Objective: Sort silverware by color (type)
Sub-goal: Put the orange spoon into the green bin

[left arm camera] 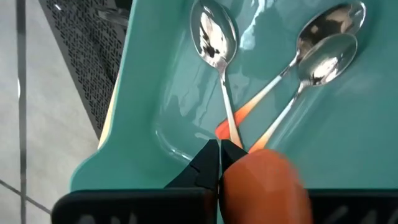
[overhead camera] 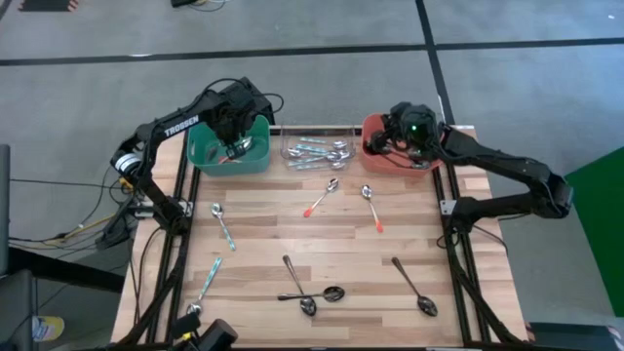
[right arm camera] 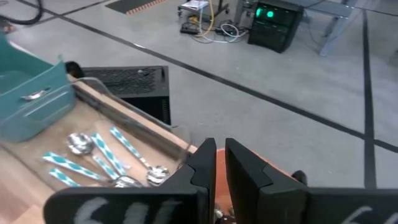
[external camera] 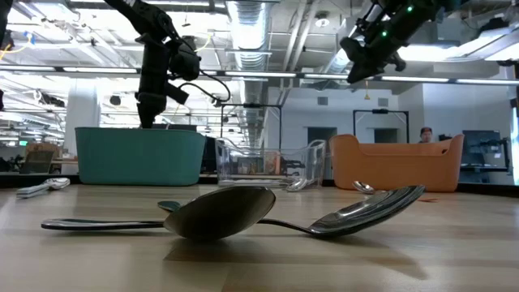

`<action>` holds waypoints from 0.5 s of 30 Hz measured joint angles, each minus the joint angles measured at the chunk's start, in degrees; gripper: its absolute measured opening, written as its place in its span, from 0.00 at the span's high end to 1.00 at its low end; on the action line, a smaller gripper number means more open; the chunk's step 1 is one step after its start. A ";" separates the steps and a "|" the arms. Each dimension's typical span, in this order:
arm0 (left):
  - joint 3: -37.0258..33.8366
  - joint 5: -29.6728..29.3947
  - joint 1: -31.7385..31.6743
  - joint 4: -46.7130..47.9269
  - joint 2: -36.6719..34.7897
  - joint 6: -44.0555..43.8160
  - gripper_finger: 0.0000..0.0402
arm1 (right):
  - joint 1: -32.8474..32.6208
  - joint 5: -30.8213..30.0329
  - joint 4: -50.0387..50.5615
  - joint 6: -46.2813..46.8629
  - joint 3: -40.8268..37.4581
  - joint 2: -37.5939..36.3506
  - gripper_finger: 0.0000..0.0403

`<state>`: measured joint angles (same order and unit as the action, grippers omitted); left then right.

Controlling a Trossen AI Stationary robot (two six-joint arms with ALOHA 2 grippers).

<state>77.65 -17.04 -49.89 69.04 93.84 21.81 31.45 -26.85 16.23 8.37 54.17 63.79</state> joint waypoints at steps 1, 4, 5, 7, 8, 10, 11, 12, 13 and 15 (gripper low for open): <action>-0.01 0.09 0.00 -0.03 0.00 0.03 0.99 | 0.41 0.00 -0.01 -0.03 0.00 0.00 0.86; -0.01 0.26 0.00 -0.98 0.00 0.03 0.96 | 1.34 0.00 0.00 0.03 0.00 0.00 0.86; -0.01 0.27 0.00 -1.42 0.00 0.04 0.95 | 1.62 0.00 -0.01 0.05 0.00 0.00 0.86; -0.01 0.85 0.00 -1.91 0.00 0.06 0.92 | 2.01 0.00 -0.01 0.05 0.00 0.00 0.86; -0.01 1.28 0.00 -2.13 0.00 0.06 0.90 | 2.19 0.00 -0.03 0.08 0.00 0.00 0.86; -0.01 1.79 0.00 -2.64 0.00 0.06 0.86 | 2.49 0.00 -0.01 0.14 0.00 0.00 0.86; 0.01 1.77 0.00 -2.84 0.00 0.06 0.85 | 2.48 0.00 -0.01 0.14 -0.01 0.00 0.86; 0.01 1.77 0.00 -3.00 0.00 0.06 0.83 | 2.48 0.00 -0.03 0.15 0.00 0.00 0.86; 0.01 1.75 0.00 -3.15 0.00 0.06 0.81 | 2.48 0.00 -0.05 0.16 -0.01 0.00 0.86; 0.01 1.70 0.00 -3.63 0.00 0.06 0.79 | 2.48 0.00 -0.05 0.16 -0.02 0.00 0.86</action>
<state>77.67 -15.34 -49.89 65.41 93.84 21.87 33.93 -26.85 16.19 8.54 54.15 63.79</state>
